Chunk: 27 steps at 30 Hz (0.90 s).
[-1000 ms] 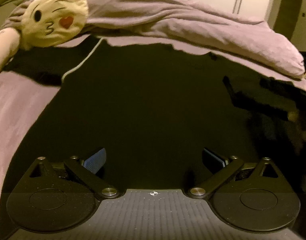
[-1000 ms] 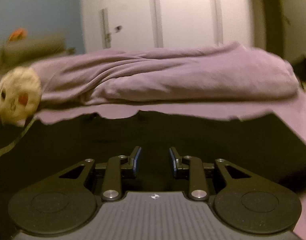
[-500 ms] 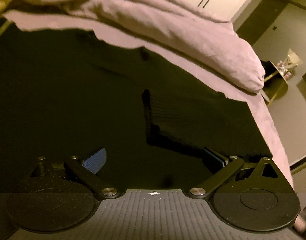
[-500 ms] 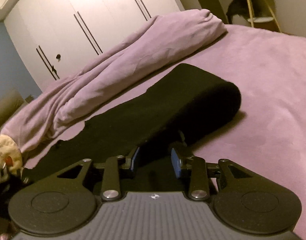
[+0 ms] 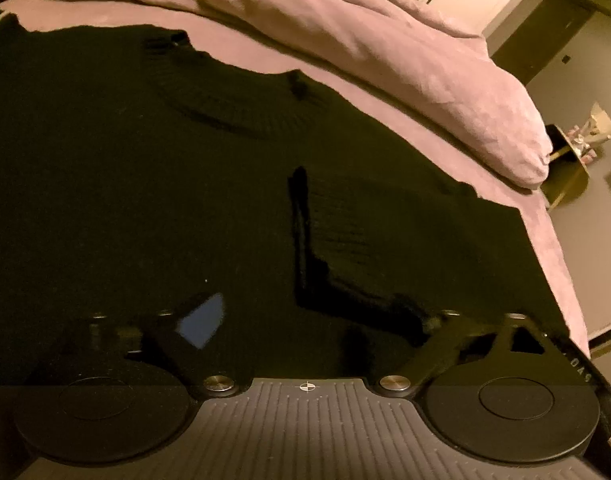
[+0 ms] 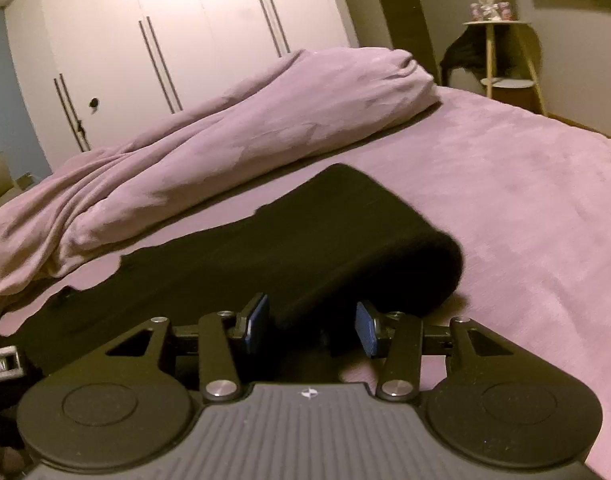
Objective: Fold small clothes
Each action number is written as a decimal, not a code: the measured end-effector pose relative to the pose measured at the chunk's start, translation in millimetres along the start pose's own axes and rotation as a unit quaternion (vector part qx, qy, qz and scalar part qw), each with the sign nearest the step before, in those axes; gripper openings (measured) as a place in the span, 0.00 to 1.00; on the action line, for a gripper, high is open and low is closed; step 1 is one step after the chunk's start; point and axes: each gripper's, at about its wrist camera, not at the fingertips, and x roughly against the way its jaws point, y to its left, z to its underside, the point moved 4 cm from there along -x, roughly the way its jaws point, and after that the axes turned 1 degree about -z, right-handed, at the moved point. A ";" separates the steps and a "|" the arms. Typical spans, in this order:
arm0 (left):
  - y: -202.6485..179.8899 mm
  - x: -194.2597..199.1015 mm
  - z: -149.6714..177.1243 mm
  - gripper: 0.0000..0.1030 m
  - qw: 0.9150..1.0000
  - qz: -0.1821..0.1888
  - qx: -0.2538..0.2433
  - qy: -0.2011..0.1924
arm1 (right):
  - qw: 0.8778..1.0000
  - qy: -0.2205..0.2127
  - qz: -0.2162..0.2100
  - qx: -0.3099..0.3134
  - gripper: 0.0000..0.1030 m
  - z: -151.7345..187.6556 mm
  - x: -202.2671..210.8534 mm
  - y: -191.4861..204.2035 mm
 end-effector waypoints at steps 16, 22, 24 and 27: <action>-3.5 -24.9 -17.9 0.14 0.999 0.042 0.016 -0.001 | 0.999 -0.012 0.001 -0.032 0.44 -2.8 -10.1 -14.8; -13.0 -9.6 -18.2 0.09 0.998 0.042 -0.033 -0.037 | 0.999 -0.015 0.003 -0.029 0.44 -1.6 -11.1 -13.4; -16.4 -2.1 -19.8 0.09 0.997 0.046 -0.042 -0.051 | 0.999 -0.014 0.003 -0.029 0.44 -1.6 -11.0 -13.6; -19.1 9.8 -23.1 0.09 0.995 0.059 -0.040 -0.072 | 0.999 -0.014 0.002 -0.032 0.44 -1.8 -10.9 -13.8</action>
